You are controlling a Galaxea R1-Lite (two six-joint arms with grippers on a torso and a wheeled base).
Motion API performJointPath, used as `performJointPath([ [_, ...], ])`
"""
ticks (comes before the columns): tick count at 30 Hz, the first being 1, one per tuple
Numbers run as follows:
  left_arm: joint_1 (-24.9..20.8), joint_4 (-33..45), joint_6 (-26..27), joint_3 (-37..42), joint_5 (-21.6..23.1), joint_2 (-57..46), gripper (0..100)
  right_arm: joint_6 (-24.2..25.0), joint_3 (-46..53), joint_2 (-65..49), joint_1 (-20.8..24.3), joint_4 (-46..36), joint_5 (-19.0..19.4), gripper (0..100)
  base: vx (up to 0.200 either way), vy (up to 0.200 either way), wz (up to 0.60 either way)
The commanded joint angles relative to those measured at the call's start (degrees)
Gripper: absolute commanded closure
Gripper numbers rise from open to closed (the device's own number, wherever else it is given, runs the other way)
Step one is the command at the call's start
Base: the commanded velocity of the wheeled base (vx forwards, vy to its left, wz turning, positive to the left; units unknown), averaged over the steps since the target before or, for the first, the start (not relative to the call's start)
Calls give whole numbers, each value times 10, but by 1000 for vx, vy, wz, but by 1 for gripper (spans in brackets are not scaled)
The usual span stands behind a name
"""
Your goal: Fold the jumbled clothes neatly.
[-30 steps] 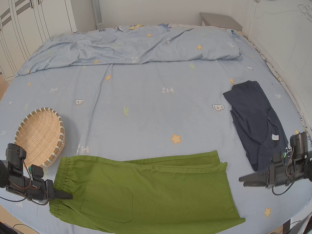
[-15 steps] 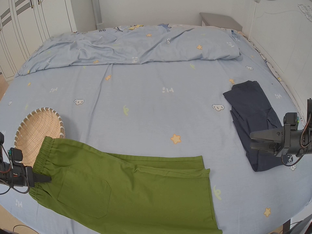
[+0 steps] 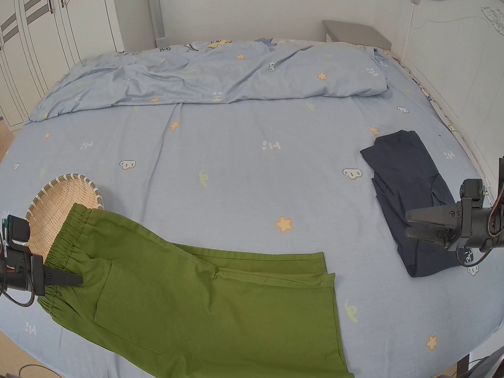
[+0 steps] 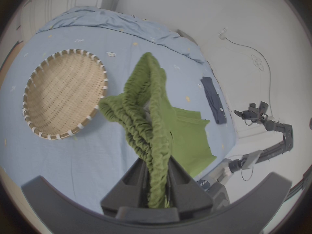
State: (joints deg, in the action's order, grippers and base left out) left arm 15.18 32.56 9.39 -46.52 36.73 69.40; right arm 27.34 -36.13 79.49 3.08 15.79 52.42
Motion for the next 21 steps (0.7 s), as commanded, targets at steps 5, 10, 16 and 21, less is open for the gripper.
performJointPath([
  [5, -183, 62, -65, -109, -64, -15, 100, 0, 2, 0, 2, 0, -5, 0, 0, 0, 0],
  [10, -304, 32, -97, -105, -127, 14, 100, 0, 2, 1, 0, 0, -5, 0, 0, 0, 0],
  [16, -413, -22, -159, -109, -193, 60, 100, 0, 3, 1, 2, 0, -5, 0, 0, 0, 0],
  [21, -498, -65, -205, -111, -258, 98, 100, 0, 4, 4, 2, 0, -6, 0, 0, 0, 0],
])
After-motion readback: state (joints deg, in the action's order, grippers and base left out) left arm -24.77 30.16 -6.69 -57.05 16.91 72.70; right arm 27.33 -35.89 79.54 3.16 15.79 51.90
